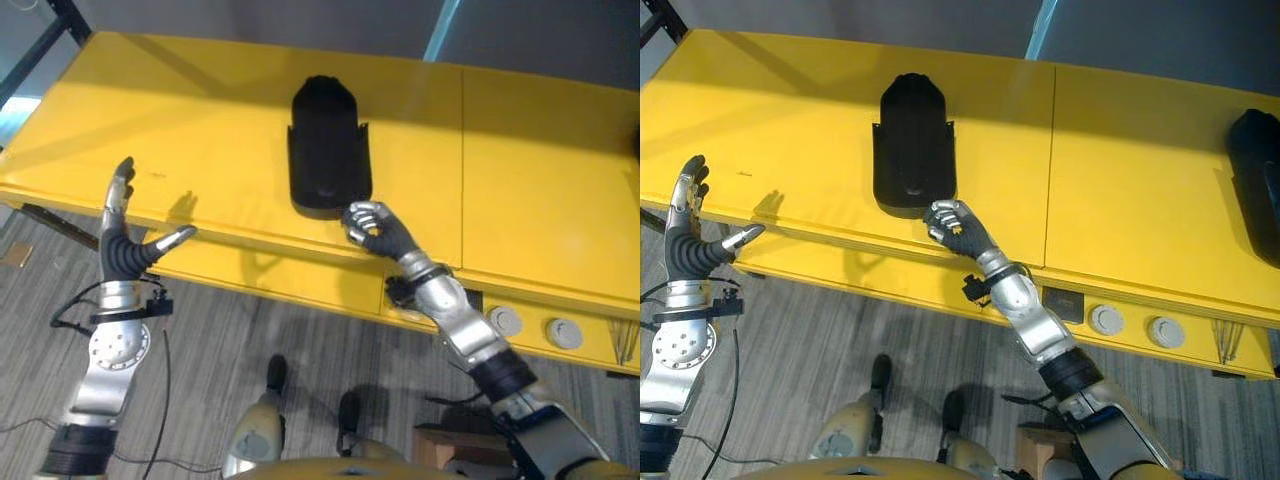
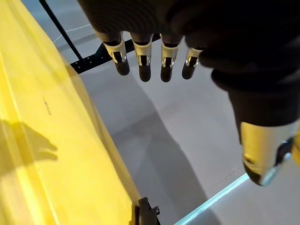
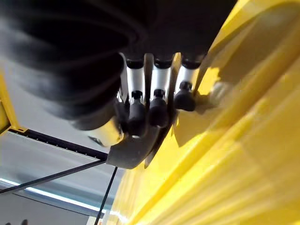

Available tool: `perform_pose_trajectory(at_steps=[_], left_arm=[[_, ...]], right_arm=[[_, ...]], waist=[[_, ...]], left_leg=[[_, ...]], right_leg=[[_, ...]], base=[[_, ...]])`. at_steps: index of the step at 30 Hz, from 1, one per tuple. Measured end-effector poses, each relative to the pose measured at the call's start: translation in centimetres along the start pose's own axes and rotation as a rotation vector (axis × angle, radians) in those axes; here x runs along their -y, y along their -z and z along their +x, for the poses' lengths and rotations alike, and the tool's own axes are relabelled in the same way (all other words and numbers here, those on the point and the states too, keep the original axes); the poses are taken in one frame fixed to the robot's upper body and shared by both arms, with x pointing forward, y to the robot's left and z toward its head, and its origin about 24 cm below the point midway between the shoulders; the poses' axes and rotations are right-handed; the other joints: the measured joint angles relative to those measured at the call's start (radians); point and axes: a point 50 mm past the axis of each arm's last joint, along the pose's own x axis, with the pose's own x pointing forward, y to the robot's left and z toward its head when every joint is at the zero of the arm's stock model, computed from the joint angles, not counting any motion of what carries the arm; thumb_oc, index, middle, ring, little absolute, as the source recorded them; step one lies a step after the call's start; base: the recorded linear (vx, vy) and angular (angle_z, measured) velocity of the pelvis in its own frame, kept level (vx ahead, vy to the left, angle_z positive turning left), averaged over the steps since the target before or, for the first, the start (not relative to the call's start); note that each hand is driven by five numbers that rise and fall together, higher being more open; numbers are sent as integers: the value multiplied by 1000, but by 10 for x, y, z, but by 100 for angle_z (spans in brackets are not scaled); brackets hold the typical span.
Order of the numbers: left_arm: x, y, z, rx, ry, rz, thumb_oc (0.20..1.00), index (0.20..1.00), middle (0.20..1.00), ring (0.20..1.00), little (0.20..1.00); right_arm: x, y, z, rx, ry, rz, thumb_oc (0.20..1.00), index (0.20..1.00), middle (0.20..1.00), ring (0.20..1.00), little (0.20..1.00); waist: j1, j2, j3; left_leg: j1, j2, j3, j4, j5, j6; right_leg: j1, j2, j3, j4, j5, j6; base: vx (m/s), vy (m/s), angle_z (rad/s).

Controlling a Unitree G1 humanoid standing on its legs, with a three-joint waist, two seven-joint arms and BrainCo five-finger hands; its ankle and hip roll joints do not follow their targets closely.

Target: Move parts from the plastic box to the shelf.

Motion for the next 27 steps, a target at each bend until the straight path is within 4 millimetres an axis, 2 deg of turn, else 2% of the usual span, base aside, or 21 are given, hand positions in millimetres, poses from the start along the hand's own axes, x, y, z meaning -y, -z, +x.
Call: perform_pose_trajectory(at_steps=[7, 20, 27], left_arm=[[4, -1, 2, 1, 7, -39, 1000, 1000, 1000, 1000, 1000], [7, -2, 3, -5, 16, -74, 1000, 1000, 1000, 1000, 1000], [12, -3, 5, -6, 31, -113, 1000, 1000, 1000, 1000, 1000]], right_arm=[[-6, -12, 13, 55, -19, 7, 200, 200, 200, 200, 200], [-17, -16, 18, 70, -32, 44, 200, 200, 200, 200, 200], [-22, -19, 37, 70, -47, 40, 200, 200, 200, 200, 200]], waist=[[10, 8, 4], [13, 8, 4], [18, 10, 3]], left_leg=[[-31, 5, -2, 0, 4, -5], [-29, 3, 1, 0, 4, -5], [-25, 4, 4, 0, 4, -5]], right_leg=[[-28, 4, -5, -1, 4, -6], [-27, 2, -3, -1, 2, -4], [-27, 2, 1, 3, 4, -6]], base=[[0, 0, 0], [0, 0, 0], [-1, 2, -1]])
